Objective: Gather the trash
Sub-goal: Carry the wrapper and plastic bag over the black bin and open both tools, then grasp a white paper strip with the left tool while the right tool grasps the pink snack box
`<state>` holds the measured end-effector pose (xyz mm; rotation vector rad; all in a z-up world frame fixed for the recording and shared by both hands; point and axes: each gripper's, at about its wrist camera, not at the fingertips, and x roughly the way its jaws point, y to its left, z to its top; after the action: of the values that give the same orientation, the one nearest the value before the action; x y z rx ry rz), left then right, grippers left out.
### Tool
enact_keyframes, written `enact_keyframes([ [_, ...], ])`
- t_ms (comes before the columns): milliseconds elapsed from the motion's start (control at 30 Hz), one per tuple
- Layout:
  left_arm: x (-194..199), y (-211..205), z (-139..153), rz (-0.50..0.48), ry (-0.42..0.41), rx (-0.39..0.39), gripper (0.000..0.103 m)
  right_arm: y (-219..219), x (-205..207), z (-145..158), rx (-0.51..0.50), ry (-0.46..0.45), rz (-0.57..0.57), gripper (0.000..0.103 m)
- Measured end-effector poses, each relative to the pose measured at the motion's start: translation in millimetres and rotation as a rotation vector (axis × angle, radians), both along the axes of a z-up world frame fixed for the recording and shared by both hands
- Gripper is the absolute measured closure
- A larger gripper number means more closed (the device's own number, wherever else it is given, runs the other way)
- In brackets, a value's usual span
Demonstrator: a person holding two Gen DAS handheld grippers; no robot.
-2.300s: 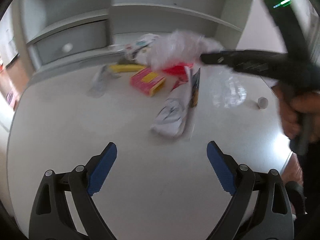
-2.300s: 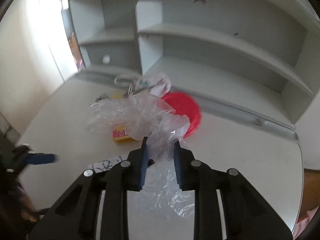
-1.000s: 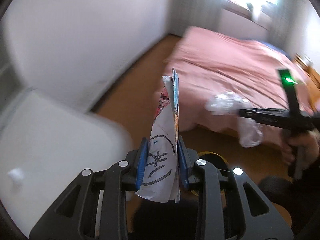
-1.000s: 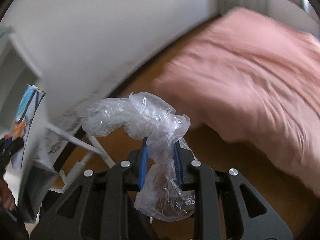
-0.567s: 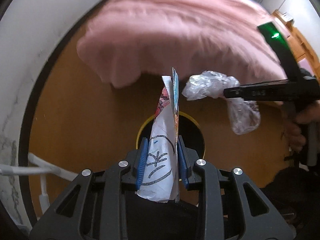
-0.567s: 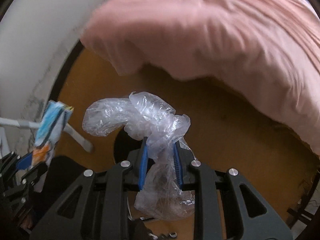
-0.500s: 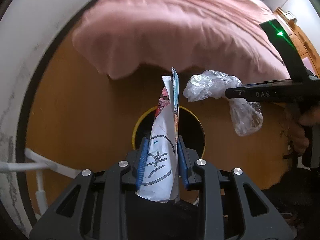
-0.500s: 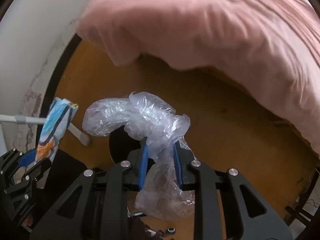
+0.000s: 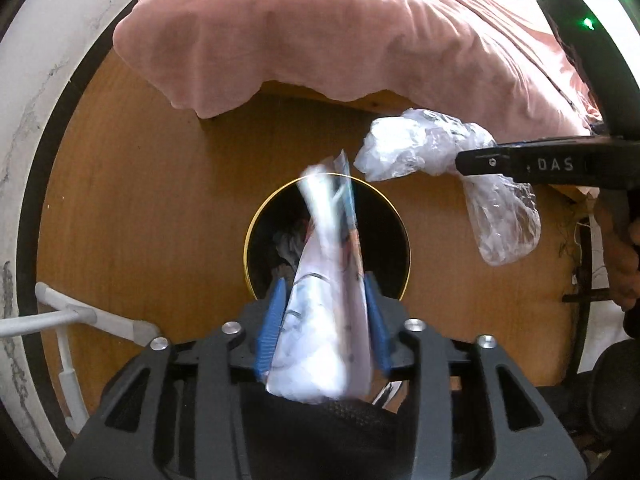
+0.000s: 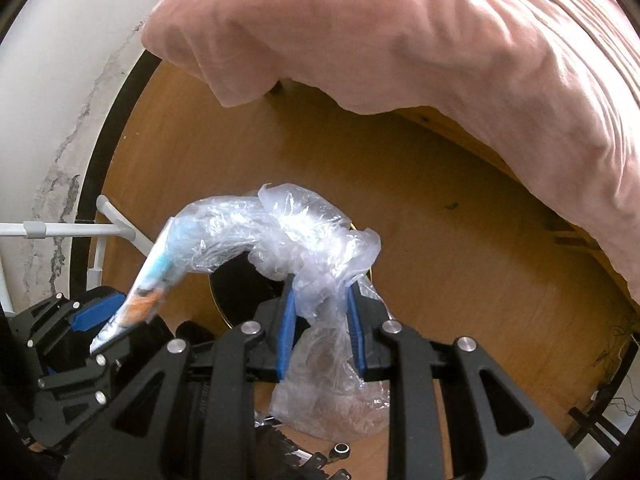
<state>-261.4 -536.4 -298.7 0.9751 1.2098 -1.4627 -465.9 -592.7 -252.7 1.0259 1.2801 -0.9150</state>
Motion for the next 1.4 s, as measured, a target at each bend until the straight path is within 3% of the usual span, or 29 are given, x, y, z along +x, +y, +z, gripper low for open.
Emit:
enact_keyframes([
  [100,5,6,7,0.005,-0.001,-0.012,0.049,1,6,-3,0.010,0.002,0.022,0.079],
  [367,22,18,41,0.047,0.008,-0.065,0.046,2,27,-4,0.008,0.011,0.089,0.079],
  [433,28,24,56,0.057,0.001,-0.091,0.043,2,34,-6,0.002,0.017,0.111,0.075],
  [567,40,37,88,0.086,-0.020,-0.152,0.033,6,49,-2,-0.024,0.019,0.146,0.051],
  [700,59,60,122,0.131,-0.024,-0.210,0.029,7,67,4,-0.056,0.031,0.176,0.049],
  [800,75,80,150,0.173,-0.034,-0.263,0.027,8,86,25,-0.131,0.043,0.201,0.049],
  [900,98,109,184,0.227,-0.050,-0.330,0.021,15,115,69,-0.261,0.022,0.237,0.049],
  [1033,142,165,230,0.346,-0.126,-0.423,0.017,53,178,141,-0.417,-0.099,0.343,0.048],
  [1167,197,237,267,0.531,-0.199,-0.487,0.015,117,270,202,-0.519,-0.268,0.551,0.045],
  [1300,255,326,288,0.773,-0.325,-0.494,0.014,185,358,231,-0.486,-0.451,0.769,0.045],
  [1400,290,407,292,0.981,-0.433,-0.449,0.014,242,422,236,-0.432,-0.527,0.934,0.045],
])
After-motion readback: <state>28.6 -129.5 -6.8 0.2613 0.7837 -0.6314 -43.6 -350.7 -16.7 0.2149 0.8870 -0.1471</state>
